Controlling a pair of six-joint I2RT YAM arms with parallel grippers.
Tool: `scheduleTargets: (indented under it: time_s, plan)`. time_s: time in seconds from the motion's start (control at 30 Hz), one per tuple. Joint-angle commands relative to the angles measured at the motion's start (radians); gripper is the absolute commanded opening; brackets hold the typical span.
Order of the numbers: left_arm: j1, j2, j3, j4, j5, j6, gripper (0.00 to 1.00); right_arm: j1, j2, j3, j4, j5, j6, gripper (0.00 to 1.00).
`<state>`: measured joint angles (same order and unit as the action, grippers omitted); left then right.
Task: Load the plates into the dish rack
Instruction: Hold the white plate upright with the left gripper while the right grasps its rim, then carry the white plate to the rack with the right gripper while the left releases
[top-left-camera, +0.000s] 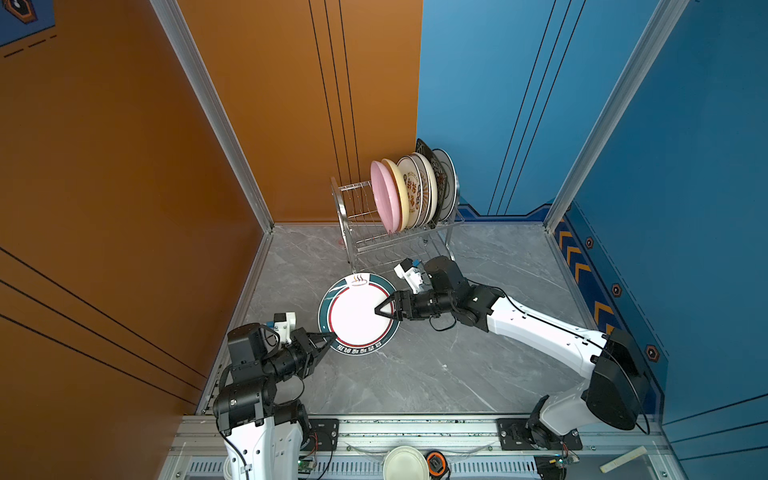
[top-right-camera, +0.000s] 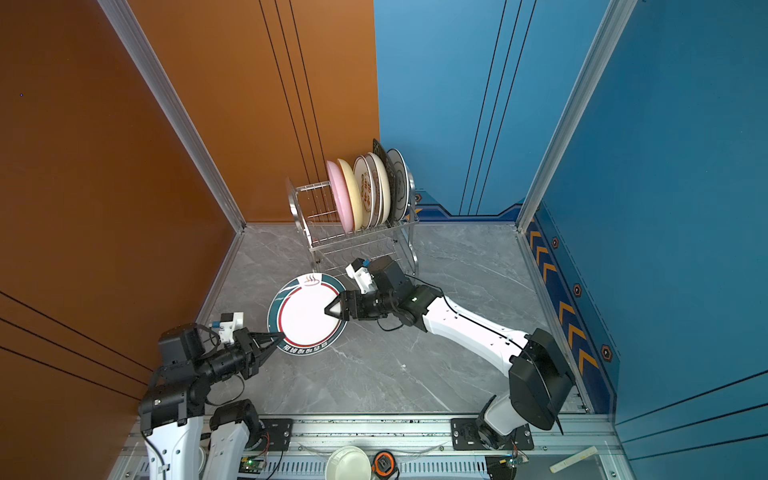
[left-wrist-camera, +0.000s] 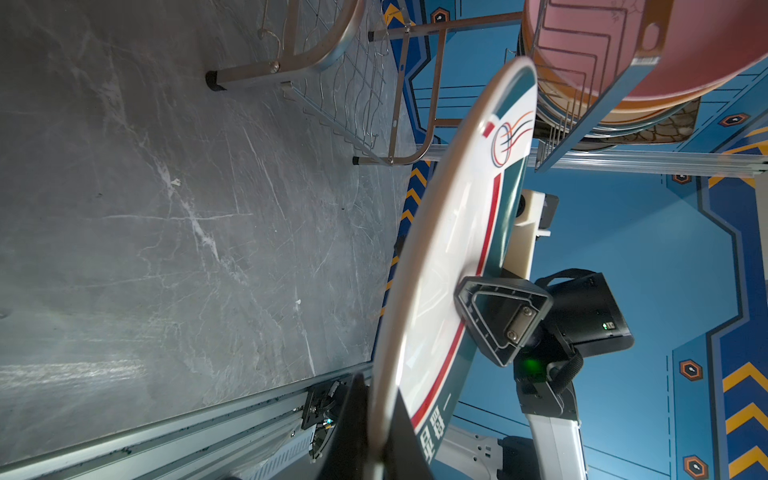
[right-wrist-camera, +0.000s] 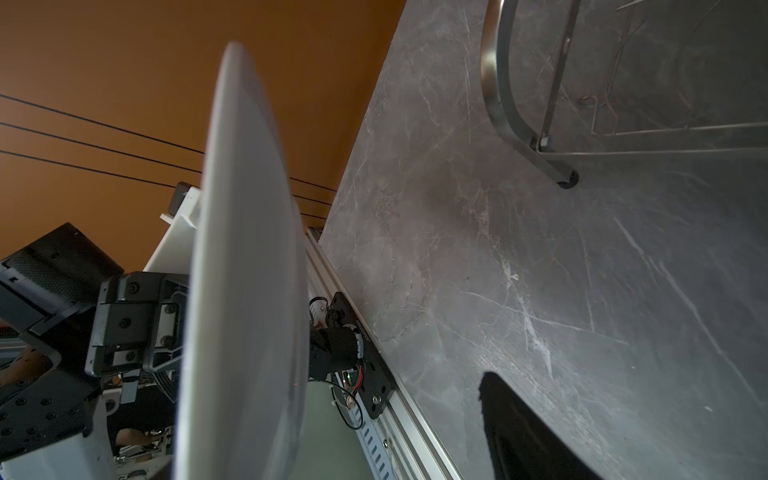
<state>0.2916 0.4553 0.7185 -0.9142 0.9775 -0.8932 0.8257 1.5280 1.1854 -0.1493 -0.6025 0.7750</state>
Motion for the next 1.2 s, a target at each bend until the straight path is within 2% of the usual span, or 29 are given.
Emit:
scheduleTargets:
  time_s: [0.0,0.13,0.63,0.73,0.83,0.9,1.1,1.17]
  plan:
    - [-0.018,0.018,0.038,0.017,0.064,0.040,0.00,0.006,0.004,0.018,0.081,-0.027,0.052,0.67]
    - [-0.036,0.034,0.036,0.017,0.048,0.053,0.00,0.005,0.008,0.019,0.100,-0.037,0.069,0.51]
    - [-0.102,0.137,0.089,0.017,-0.054,0.121,0.01,-0.010,-0.009,0.041,0.093,-0.050,0.095,0.05]
    - [-0.104,0.164,0.108,0.017,-0.074,0.138,0.17,-0.013,-0.024,0.058,0.058,-0.025,0.085,0.00]
    - [-0.102,0.193,0.130,0.017,-0.101,0.159,0.46,-0.016,-0.045,0.087,-0.009,0.017,0.054,0.00]
    - [-0.100,0.216,0.148,0.017,-0.118,0.175,0.60,-0.016,-0.059,0.111,-0.068,0.049,0.028,0.00]
    - [-0.085,0.273,0.209,0.020,-0.200,0.215,0.84,-0.017,-0.111,0.196,-0.262,0.179,-0.046,0.00]
    - [-0.079,0.288,0.221,0.027,-0.236,0.218,0.85,-0.013,-0.128,0.225,-0.320,0.221,-0.067,0.00]
